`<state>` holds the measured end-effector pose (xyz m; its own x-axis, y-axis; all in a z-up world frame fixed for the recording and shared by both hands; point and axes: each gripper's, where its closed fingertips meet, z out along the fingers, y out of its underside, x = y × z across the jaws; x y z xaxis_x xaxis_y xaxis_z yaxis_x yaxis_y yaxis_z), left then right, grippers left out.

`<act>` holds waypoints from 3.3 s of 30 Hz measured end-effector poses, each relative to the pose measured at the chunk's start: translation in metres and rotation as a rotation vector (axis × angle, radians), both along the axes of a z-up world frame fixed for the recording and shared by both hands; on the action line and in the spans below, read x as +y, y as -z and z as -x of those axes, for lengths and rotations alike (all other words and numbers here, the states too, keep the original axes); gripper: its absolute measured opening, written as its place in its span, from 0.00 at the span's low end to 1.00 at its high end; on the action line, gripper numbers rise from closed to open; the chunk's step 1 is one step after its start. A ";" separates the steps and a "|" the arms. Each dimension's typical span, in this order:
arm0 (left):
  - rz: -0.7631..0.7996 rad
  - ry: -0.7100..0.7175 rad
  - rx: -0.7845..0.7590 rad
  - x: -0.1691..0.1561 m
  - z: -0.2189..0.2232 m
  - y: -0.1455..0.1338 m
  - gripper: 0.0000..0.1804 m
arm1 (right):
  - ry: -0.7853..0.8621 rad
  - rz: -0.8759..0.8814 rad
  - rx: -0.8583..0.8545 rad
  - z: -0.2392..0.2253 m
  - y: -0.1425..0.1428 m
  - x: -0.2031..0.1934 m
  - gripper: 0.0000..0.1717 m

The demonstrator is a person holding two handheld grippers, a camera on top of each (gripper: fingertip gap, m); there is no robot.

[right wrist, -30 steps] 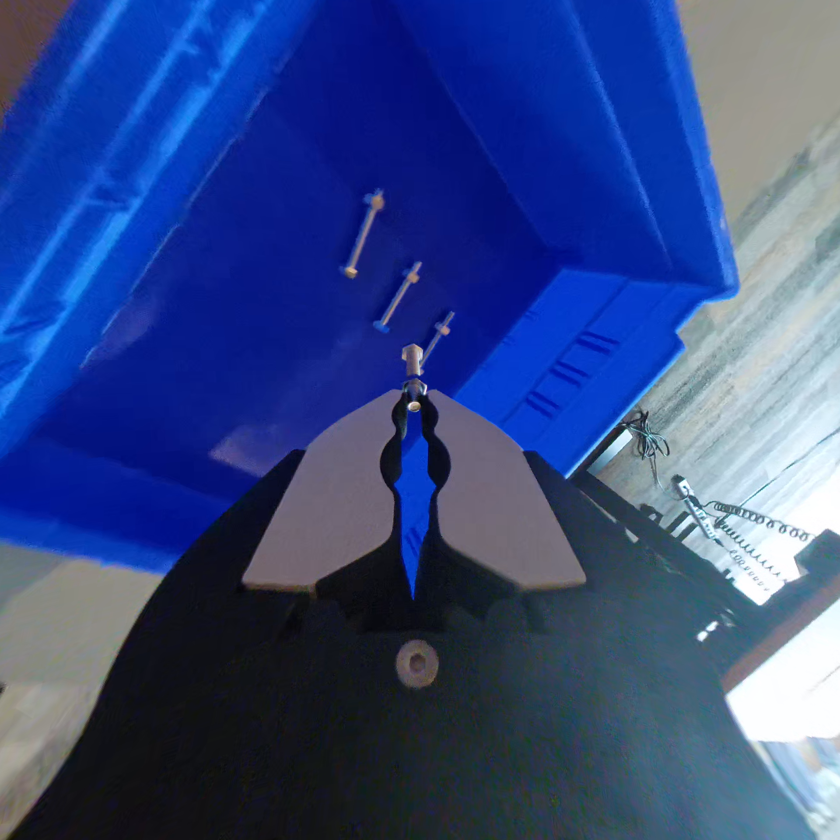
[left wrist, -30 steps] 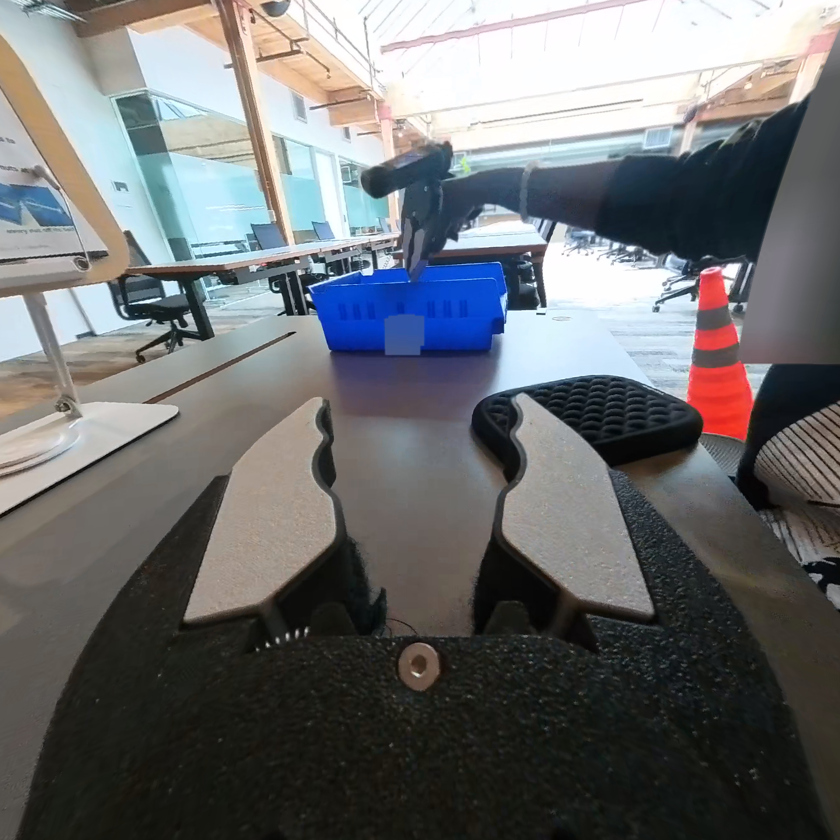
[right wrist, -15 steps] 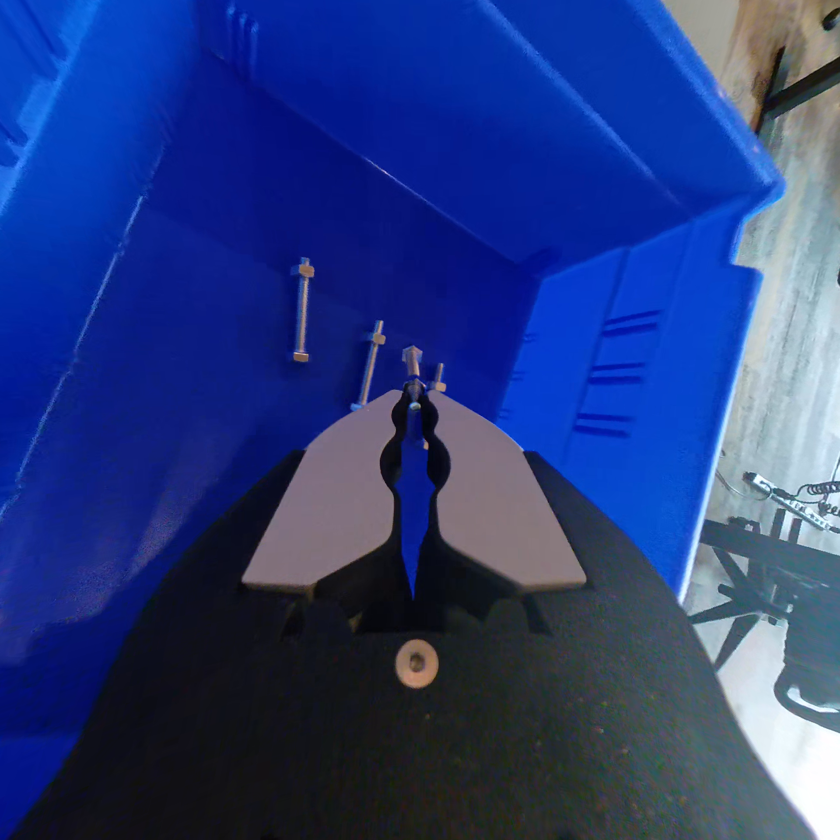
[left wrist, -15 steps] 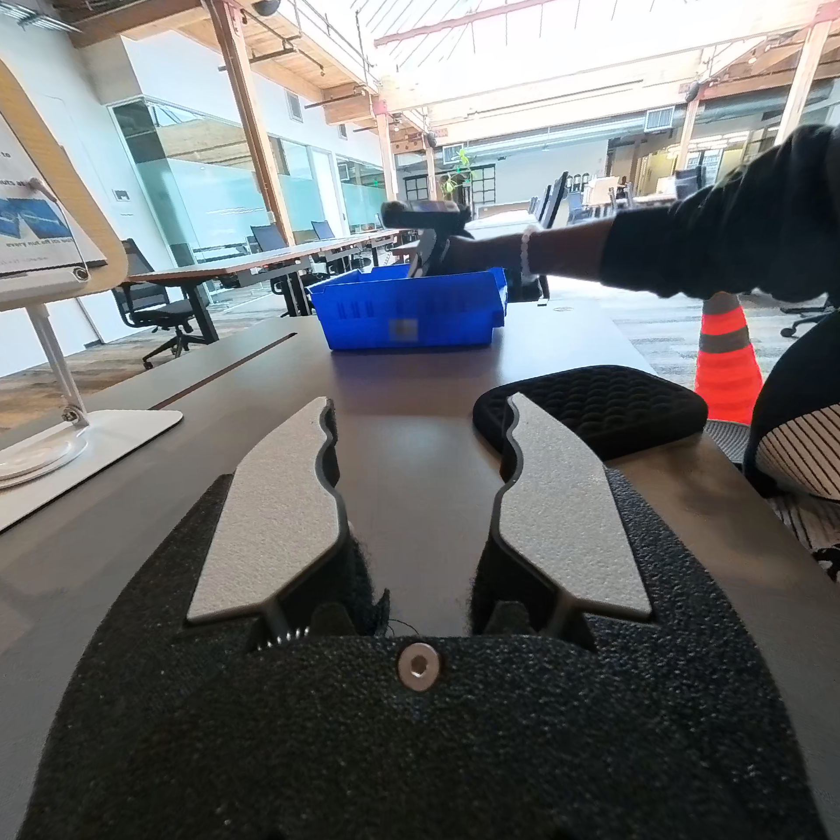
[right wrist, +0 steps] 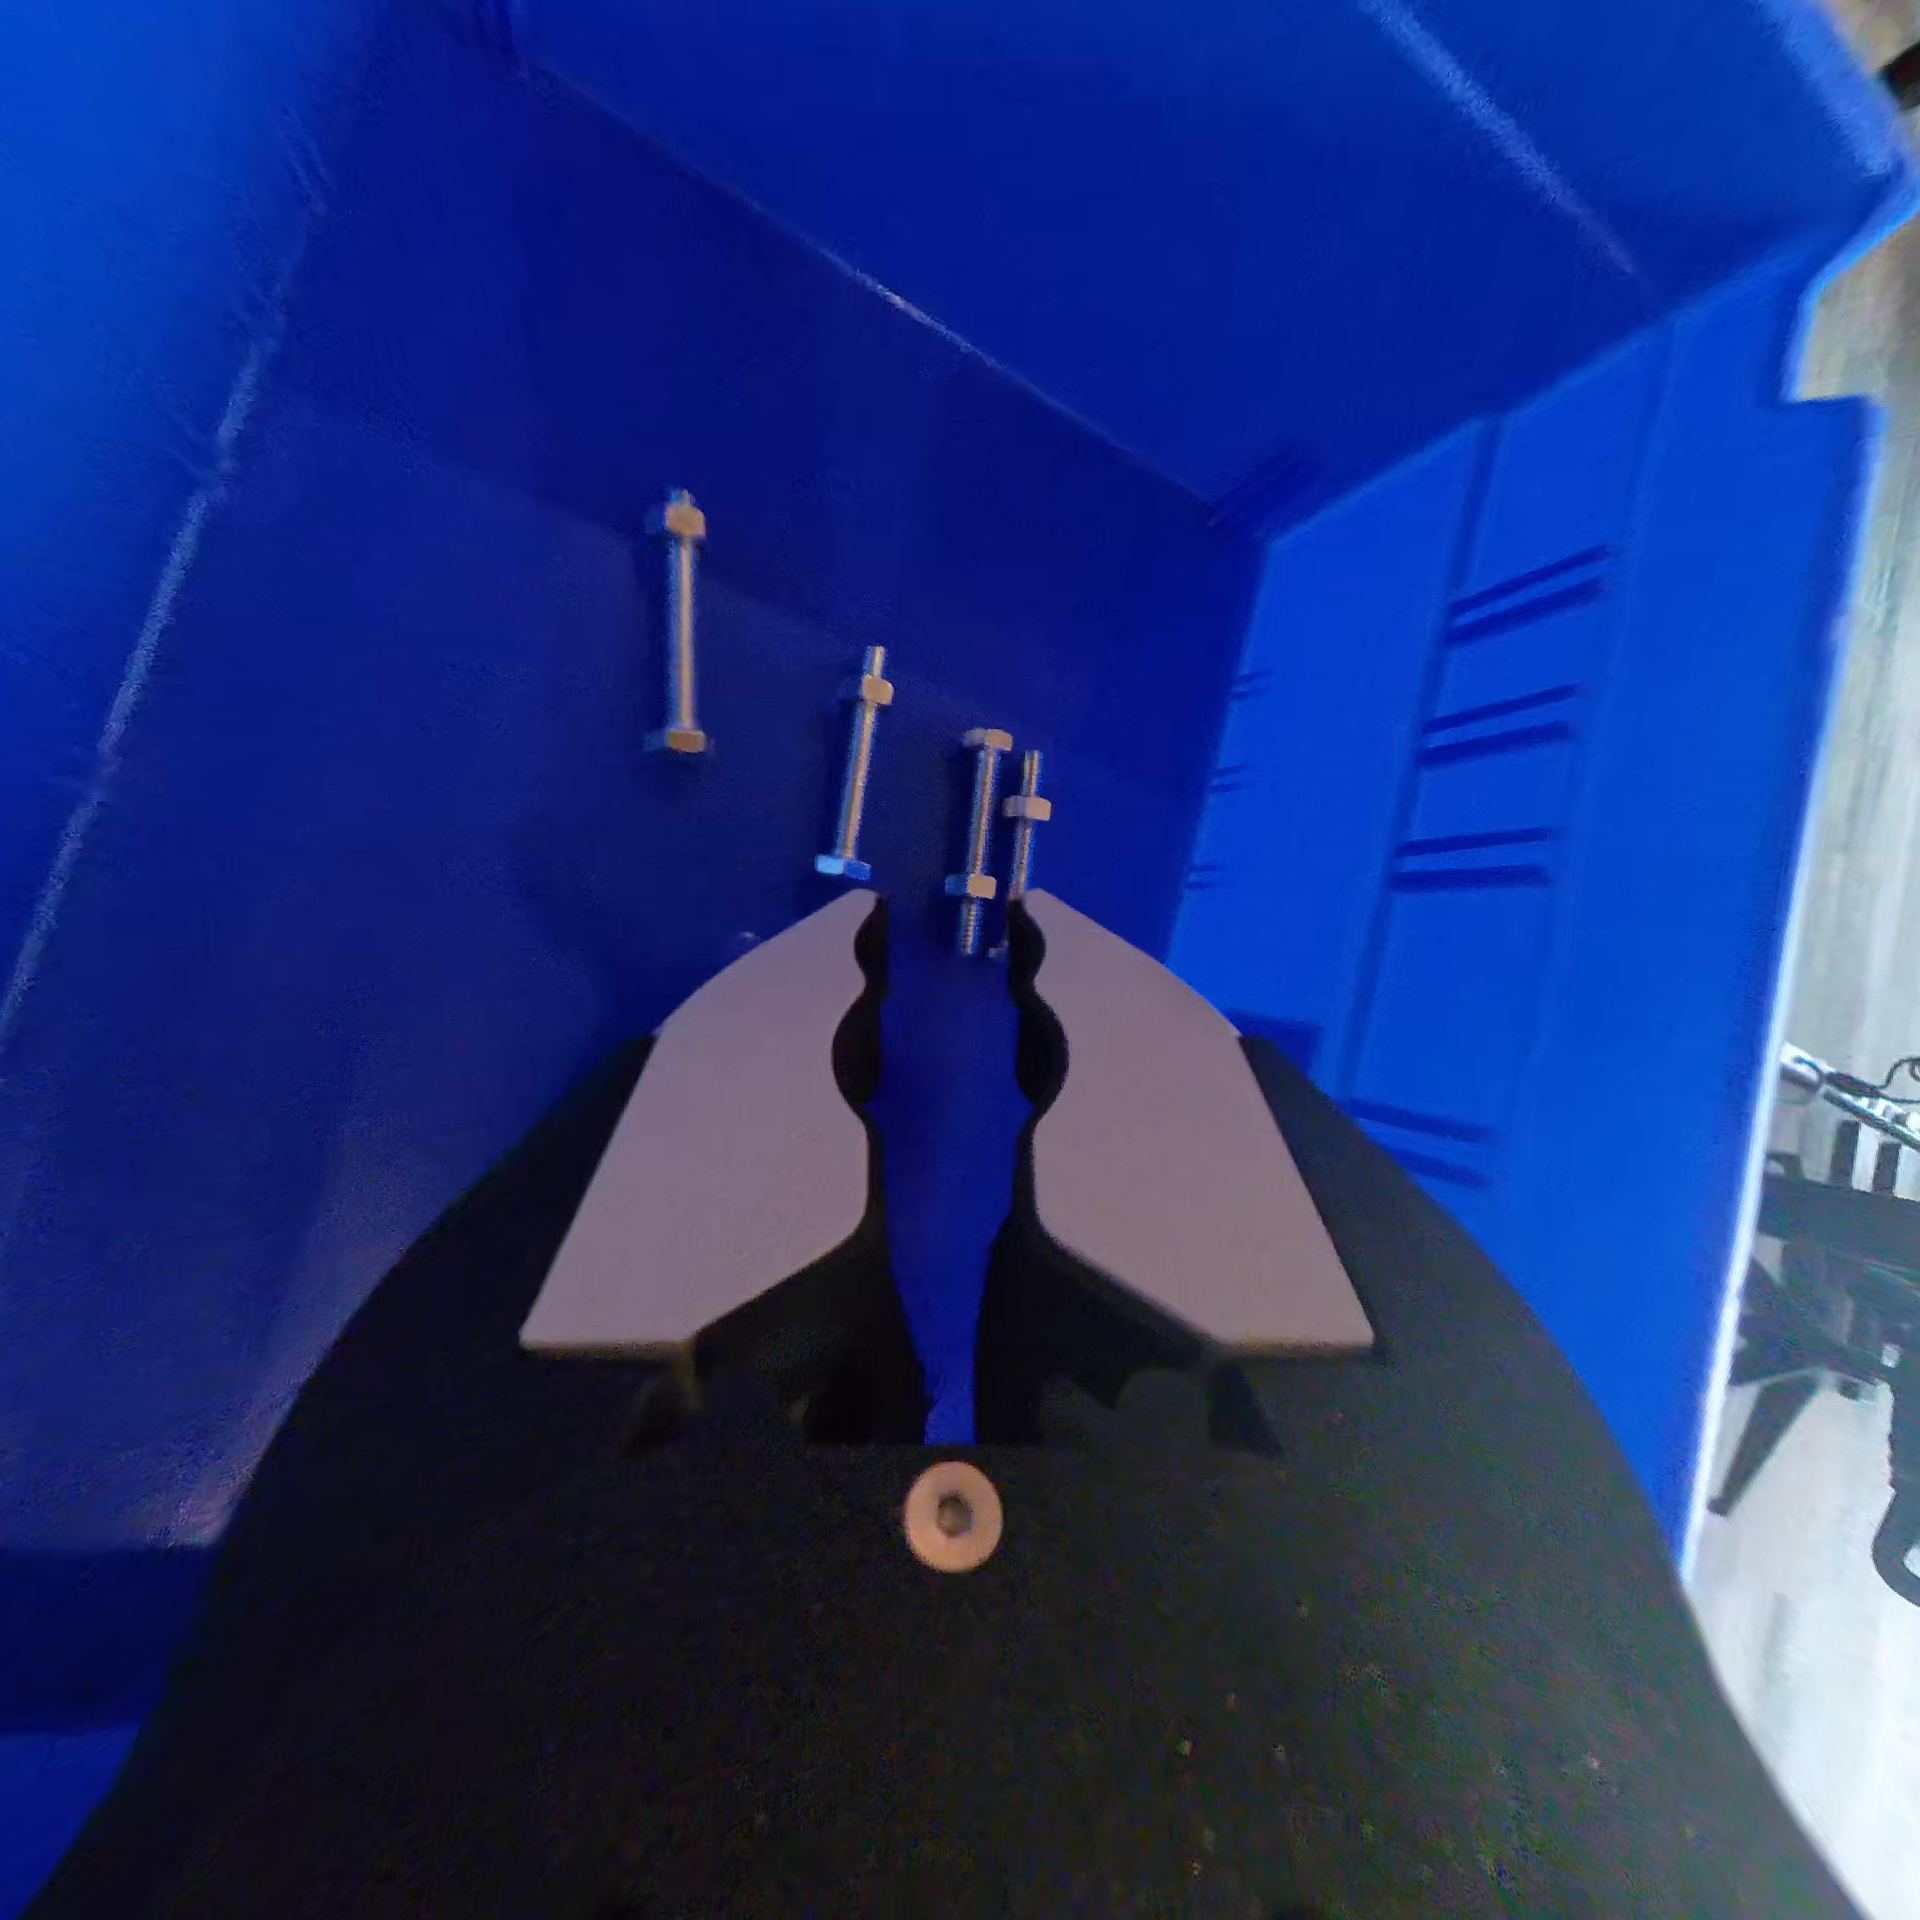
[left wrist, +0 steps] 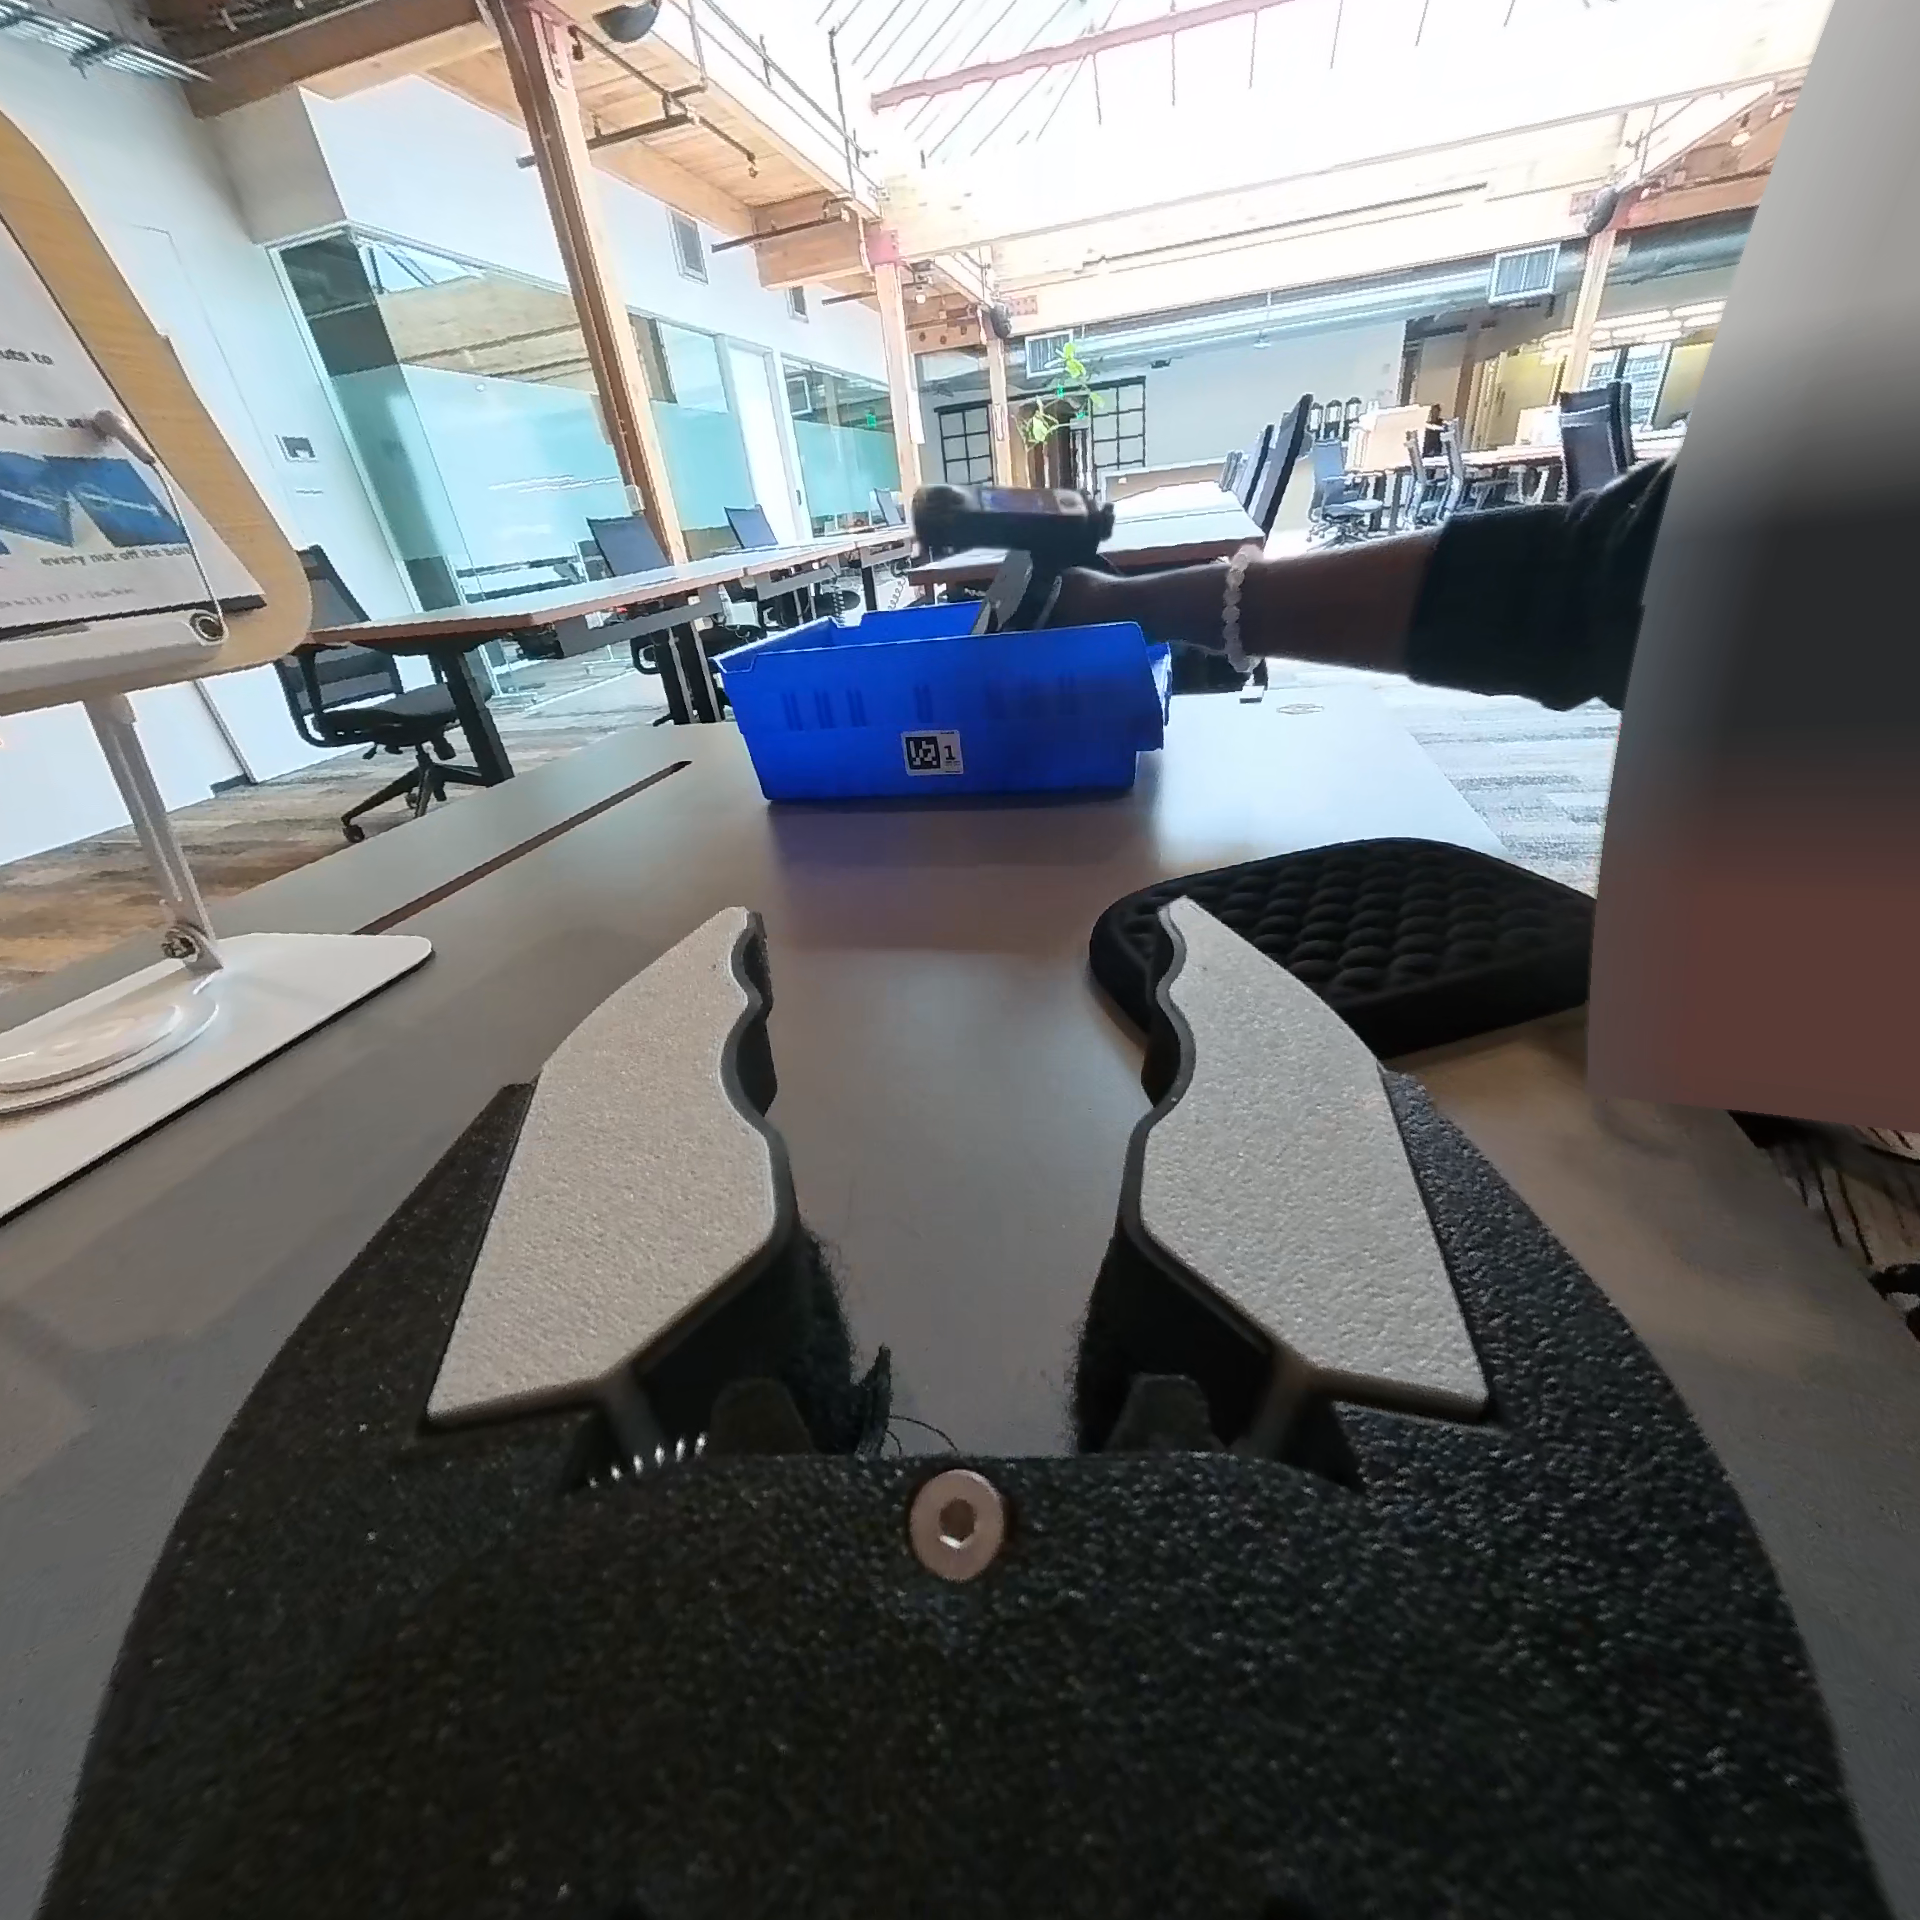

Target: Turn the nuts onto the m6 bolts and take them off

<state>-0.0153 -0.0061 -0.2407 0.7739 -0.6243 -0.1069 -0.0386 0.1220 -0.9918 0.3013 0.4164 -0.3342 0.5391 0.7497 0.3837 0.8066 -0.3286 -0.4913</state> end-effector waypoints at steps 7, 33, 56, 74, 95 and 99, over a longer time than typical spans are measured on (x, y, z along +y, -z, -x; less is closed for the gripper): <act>0.009 -0.010 0.000 0.002 0.001 0.001 0.38 | 0.008 -0.041 0.186 0.016 -0.053 -0.023 0.45; 0.070 -0.094 0.023 -0.005 0.007 -0.017 0.37 | 0.092 0.045 0.207 0.044 -0.041 -0.163 0.03; 0.193 -0.352 -0.015 -0.115 0.025 -0.024 0.35 | 0.107 0.002 0.351 0.179 -0.045 -0.248 0.03; 0.234 -0.458 -0.008 -0.150 0.056 -0.009 0.35 | 0.007 -0.046 0.383 0.271 -0.049 -0.298 0.06; 0.241 -1.033 -0.019 -0.172 0.169 -0.023 0.45 | -0.316 -0.158 1.021 0.258 -0.181 -0.336 0.72; 0.299 -1.152 0.009 -0.164 0.193 -0.012 0.41 | -0.411 -0.223 1.187 0.233 -0.224 -0.338 0.79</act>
